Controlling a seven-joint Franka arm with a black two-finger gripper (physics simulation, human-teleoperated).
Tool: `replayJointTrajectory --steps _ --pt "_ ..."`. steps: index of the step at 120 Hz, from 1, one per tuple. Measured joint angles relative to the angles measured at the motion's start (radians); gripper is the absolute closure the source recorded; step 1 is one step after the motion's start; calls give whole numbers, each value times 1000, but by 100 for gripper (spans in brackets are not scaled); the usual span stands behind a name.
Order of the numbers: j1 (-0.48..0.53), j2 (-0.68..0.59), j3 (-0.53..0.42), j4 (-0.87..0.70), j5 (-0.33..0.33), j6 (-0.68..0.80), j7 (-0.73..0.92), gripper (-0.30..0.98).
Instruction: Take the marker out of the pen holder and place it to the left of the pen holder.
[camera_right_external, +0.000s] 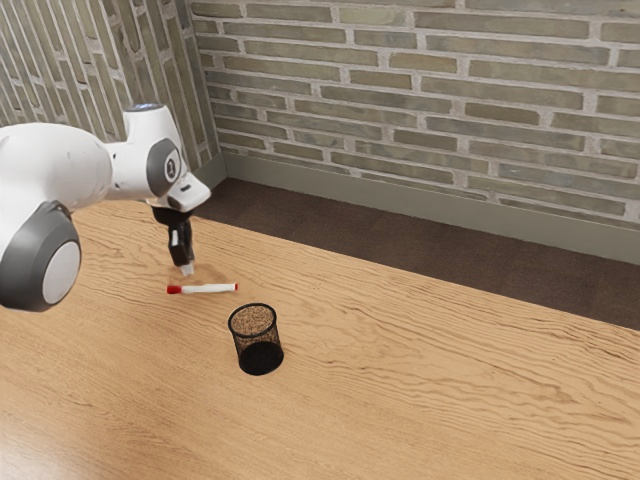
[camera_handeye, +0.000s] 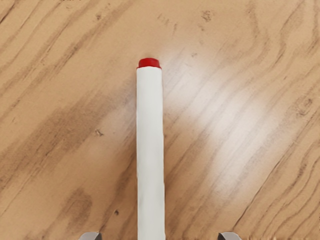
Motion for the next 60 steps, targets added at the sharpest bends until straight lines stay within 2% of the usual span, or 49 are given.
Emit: replayJointTrajectory --steps 4,9,14,18,24,29,35,49,60 --pt "-6 -21 -1 -4 1 -3 12 34" --pt "-71 -161 -1 -55 20 -20 11 28" --pt "-186 -364 -6 -106 130 -63 -35 23" --pt "-246 -504 -45 -91 228 -133 -104 20" --pt "-188 -619 -232 -27 339 -236 -205 16" --pt "-162 -659 -341 10 396 -304 -281 13" --pt "-135 -677 -396 30 435 -370 -365 10" --pt "42 -679 -433 -18 471 -465 -537 6" --pt "72 -678 -441 -28 473 -502 -650 4"
